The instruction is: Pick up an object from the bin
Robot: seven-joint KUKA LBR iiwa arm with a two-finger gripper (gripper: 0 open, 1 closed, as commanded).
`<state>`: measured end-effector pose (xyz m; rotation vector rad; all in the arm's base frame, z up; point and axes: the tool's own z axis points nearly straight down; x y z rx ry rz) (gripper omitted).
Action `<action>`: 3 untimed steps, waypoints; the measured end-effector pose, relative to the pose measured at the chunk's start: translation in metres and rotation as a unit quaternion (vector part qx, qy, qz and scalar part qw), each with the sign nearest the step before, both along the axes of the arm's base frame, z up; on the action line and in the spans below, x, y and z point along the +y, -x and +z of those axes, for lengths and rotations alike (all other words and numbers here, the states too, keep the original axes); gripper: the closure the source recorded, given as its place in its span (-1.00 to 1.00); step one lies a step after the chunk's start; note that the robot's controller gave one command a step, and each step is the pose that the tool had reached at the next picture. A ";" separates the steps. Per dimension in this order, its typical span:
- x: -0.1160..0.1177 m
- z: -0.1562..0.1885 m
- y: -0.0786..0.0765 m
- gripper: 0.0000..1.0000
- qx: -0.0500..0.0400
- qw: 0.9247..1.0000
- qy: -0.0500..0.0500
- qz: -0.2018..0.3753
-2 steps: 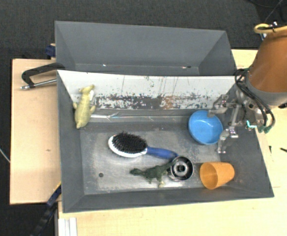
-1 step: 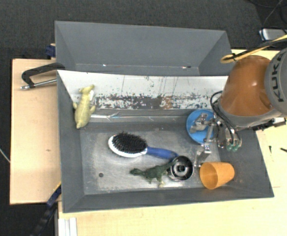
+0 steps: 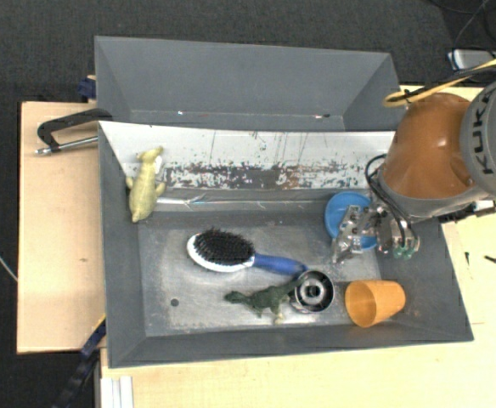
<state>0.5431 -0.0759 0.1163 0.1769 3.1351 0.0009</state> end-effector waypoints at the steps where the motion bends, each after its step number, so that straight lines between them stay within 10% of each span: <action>1: 0.006 -0.044 -0.007 1.00 -0.001 0.998 -0.001 -0.065; 2: 0.007 -0.044 -0.007 -1.00 0.000 0.998 -0.001 -0.063; 3: 0.069 -0.009 0.050 -1.00 0.001 0.998 -0.001 0.055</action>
Offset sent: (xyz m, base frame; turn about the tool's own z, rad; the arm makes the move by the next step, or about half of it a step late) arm 0.0053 0.0051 -0.0463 0.1290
